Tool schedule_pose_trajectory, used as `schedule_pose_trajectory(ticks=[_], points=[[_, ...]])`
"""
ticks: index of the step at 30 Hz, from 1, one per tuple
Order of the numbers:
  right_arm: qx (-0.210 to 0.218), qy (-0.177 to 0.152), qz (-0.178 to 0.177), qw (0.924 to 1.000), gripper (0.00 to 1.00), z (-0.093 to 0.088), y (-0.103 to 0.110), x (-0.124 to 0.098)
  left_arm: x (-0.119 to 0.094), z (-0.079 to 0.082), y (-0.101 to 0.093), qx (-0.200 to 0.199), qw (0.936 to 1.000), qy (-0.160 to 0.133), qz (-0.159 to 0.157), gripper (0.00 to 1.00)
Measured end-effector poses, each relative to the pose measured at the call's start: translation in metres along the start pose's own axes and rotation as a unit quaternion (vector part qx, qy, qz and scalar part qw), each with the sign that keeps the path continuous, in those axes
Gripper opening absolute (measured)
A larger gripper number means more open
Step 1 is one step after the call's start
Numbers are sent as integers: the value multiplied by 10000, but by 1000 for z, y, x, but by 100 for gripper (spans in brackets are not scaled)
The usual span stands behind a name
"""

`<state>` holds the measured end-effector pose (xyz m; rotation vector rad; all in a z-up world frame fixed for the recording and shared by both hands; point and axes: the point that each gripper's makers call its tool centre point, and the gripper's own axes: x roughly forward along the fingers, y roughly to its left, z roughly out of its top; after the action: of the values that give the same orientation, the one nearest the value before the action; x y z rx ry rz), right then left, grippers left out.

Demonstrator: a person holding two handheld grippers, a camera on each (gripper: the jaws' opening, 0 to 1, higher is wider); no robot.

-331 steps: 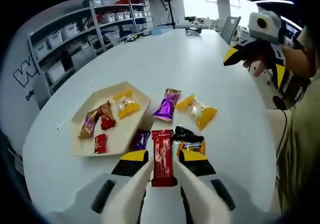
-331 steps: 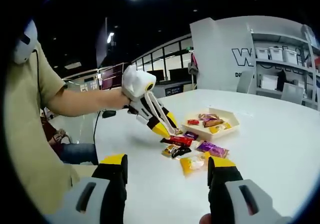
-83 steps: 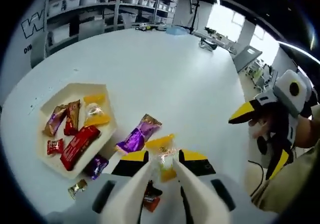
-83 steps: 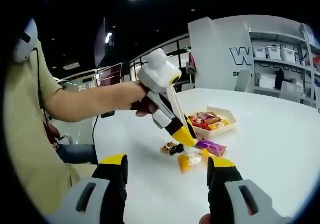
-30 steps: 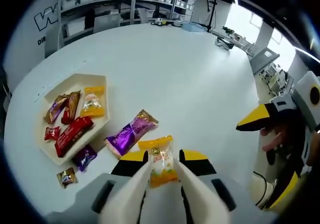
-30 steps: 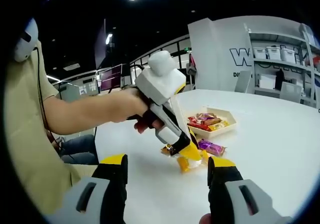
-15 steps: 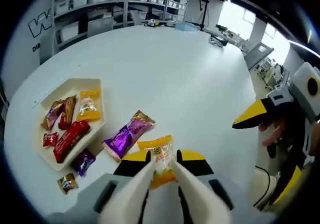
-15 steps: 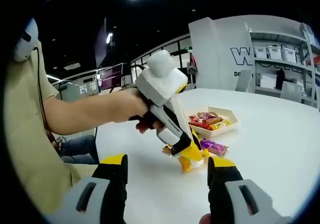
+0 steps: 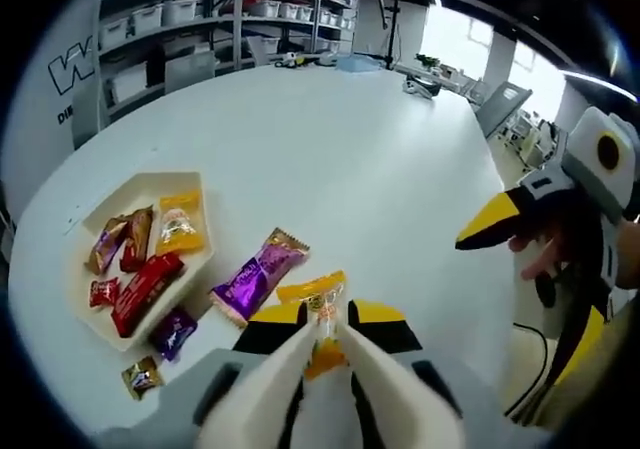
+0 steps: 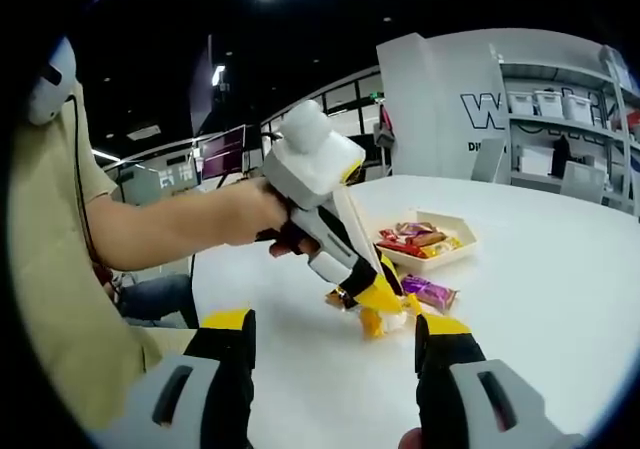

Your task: Place the target food into the container with the food tongs after gripping and lifting it, then release it inside without dropping or visibly crushing the food.

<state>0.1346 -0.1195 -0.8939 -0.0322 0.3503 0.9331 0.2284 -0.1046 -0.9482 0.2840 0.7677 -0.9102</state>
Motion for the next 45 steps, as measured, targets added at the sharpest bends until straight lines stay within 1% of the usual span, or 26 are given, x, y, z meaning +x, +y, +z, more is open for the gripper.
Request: schedule_pose_trajectory(ticks=[4,7,18,25,31,35,38,45], points=[[20,0,-9,10000,63,-1,0,0,-5,-1,2,12,10000,-44,16,15],[26,0,-2,10000,63,-2,0,0,-9,1,1,-51,9999,-106,-55,15],[30,-22,-2,10000,63,-1,0,0,-26,8,8,-98,9997,-224,-56,15],[21,-23,8,10000,63,-1,1,1,-43,23,16,-25,9992,-400,33,15],[19,-19,5,10000,63,-1,1,1,-59,37,34,-6,9981,-584,182,15],[18,-16,18,10000,63,-1,2,2,-68,43,49,50,9977,-598,327,15],[18,-29,20,10000,63,0,1,2,-75,51,63,112,9967,-645,489,15],[6,-48,25,10000,63,2,2,2,-86,65,92,202,9951,-644,722,15]])
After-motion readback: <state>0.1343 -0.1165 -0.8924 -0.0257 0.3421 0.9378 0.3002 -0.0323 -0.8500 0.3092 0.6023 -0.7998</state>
